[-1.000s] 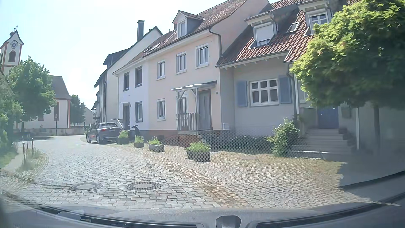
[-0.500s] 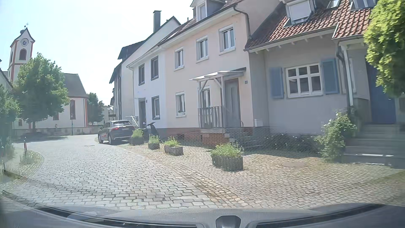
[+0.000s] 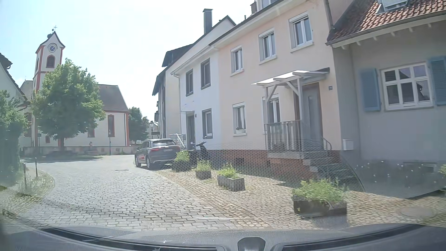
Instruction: Follow the waypoints while adhering to traffic rules and regulations
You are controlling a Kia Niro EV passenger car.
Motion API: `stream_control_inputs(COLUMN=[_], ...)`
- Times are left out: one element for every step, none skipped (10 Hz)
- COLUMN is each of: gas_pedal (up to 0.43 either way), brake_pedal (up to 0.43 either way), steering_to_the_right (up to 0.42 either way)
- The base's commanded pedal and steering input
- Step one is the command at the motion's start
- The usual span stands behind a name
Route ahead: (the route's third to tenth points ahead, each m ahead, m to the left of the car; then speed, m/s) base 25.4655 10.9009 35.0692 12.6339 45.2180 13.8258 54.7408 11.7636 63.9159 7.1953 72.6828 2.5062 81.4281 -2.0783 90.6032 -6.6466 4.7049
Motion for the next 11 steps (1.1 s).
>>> stream_control_inputs(gas_pedal=[0.028,0.039,0.039,0.039,0.039,0.039,0.039,0.047,0.067,0.067,0.067], brake_pedal=[0.000,0.000,0.000,0.000,0.000,0.000,0.000,0.000,0.000,0.000,0.000], steering_to_the_right=[-0.250,-0.246,-0.245,-0.240,-0.233,-0.223,-0.218,-0.210,-0.206,-0.201,-0.198])
